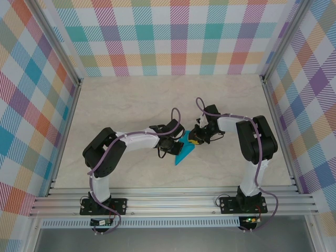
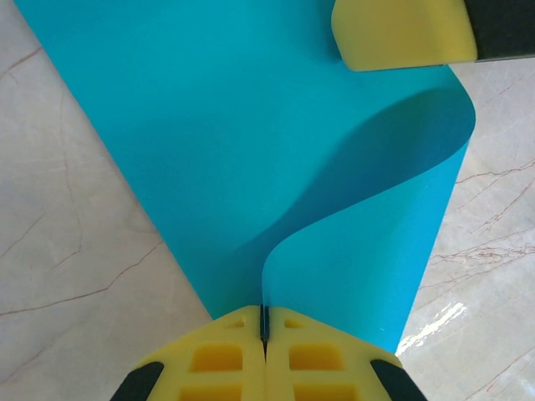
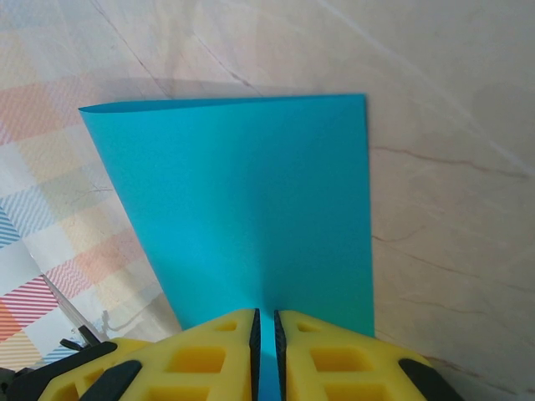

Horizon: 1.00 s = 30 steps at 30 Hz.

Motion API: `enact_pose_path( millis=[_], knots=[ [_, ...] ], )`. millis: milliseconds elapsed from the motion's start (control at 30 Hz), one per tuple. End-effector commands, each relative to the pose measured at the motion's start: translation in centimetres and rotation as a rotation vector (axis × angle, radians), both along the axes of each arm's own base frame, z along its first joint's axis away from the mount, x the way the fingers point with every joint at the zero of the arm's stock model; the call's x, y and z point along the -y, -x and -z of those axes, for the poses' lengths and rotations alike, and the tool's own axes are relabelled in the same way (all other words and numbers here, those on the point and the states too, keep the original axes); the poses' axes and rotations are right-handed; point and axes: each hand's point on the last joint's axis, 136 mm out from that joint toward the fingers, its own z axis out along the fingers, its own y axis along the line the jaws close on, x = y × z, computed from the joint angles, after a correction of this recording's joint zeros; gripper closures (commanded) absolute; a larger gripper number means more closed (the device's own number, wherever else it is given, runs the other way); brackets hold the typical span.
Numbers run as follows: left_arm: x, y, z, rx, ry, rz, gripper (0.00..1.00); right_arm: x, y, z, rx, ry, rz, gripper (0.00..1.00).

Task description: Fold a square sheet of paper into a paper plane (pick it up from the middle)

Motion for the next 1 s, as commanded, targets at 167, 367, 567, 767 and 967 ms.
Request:
enact_pose_path(
  millis=[167, 367, 567, 767, 967],
  knots=[
    [-0.6, 0.0, 1.1, -0.023, -0.029, -0.009, 0.98, 1.0, 0.8, 2.4, -0.046, 0.079, -0.001, 0.84],
    [-0.5, 0.2, 1.4, -0.037, -0.024, -0.003, 0.98, 1.0, 0.9, 2.5, -0.049, 0.08, -0.001, 0.83],
    [-0.1, 0.3, 0.1, -0.031, 0.01, -0.004, 0.98, 1.0, 0.9, 2.5, -0.049, 0.083, 0.0, 0.83],
    [0.4, 0.7, -1.1, -0.051, 0.052, 0.001, 0.98, 1.2, 1.0, 2.7, -0.054, 0.092, 0.003, 0.83],
    [0.1, 0.4, -0.5, -0.039, 0.029, -0.015, 0.98, 1.2, 1.0, 2.7, -0.054, 0.096, 0.002, 0.83]
  ],
)
